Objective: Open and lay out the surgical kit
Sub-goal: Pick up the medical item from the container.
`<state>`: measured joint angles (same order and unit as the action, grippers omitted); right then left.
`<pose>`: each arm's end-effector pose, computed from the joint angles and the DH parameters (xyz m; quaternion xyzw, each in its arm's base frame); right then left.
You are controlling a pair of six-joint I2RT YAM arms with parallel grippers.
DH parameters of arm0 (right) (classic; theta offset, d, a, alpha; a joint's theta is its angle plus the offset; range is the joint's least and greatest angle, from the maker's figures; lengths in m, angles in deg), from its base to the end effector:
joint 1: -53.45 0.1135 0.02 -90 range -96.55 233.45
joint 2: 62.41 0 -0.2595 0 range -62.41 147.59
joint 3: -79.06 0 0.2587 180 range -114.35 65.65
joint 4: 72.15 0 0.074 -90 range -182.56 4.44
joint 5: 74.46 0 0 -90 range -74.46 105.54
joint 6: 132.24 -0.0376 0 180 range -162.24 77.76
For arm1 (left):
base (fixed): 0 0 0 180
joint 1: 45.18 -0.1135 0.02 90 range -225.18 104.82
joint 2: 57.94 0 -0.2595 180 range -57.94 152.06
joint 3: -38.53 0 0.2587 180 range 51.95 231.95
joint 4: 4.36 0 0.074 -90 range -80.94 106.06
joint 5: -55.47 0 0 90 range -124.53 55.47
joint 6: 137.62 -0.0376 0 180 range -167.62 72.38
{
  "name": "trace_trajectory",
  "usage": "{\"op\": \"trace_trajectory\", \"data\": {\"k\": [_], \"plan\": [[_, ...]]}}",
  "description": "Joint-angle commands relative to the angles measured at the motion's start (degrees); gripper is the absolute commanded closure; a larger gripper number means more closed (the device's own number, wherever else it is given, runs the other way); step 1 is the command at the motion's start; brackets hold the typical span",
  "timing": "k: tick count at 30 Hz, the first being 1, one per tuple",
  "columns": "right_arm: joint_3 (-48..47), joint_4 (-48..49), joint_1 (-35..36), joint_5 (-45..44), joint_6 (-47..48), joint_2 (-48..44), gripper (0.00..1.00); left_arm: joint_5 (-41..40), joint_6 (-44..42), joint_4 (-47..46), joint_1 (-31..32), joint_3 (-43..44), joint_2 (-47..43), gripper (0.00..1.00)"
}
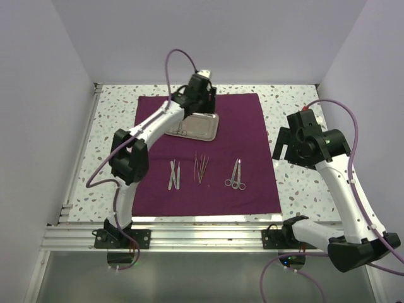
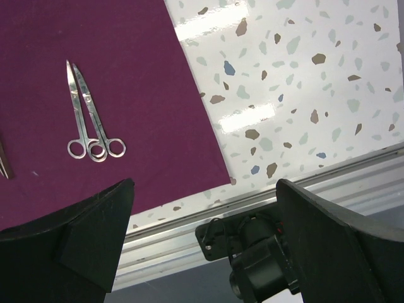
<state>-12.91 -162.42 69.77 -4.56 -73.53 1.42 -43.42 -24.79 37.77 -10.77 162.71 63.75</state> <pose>0.1810 0.0395 0.3718 0.1662 0.9421 -0.0593 0.2853 0.4161 -0.2780 0.2746 0.0582 0.9010 -0.1416 0.4060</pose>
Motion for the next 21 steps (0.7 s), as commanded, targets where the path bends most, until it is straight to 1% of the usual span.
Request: {"op": "trace_trajectory", "data": {"k": [1, 4, 10, 16, 21], "plan": [[-3.34, -1.80, -0.23, -1.70, -1.41, 1.29, 0.02, -4.39, -8.85, 2.49, -5.66, 5.25, 4.67, 0.30], [-4.14, -1.89, -0.32, -1.70, -1.85, 2.61, 0.02, -4.74, -11.57, 2.23, -8.04, 8.67, 9.60, 0.30], [-5.72, -2.77, -0.32, -2.31, -2.64, 4.63, 0.02, -4.21, -13.25, 1.88, -10.07, 15.09, 17.51, 0.30], [-6.25, -4.61, -0.32, -3.37, -2.81, 5.25, 0.02, -5.88, -14.30, 0.56, -10.77, 17.38, 21.21, 0.30], [-6.07, -5.23, -0.23, -3.90, -2.81, 5.77, 0.02, -6.06, -14.22, -0.67, -11.03, 17.65, 22.10, 0.30]]}}
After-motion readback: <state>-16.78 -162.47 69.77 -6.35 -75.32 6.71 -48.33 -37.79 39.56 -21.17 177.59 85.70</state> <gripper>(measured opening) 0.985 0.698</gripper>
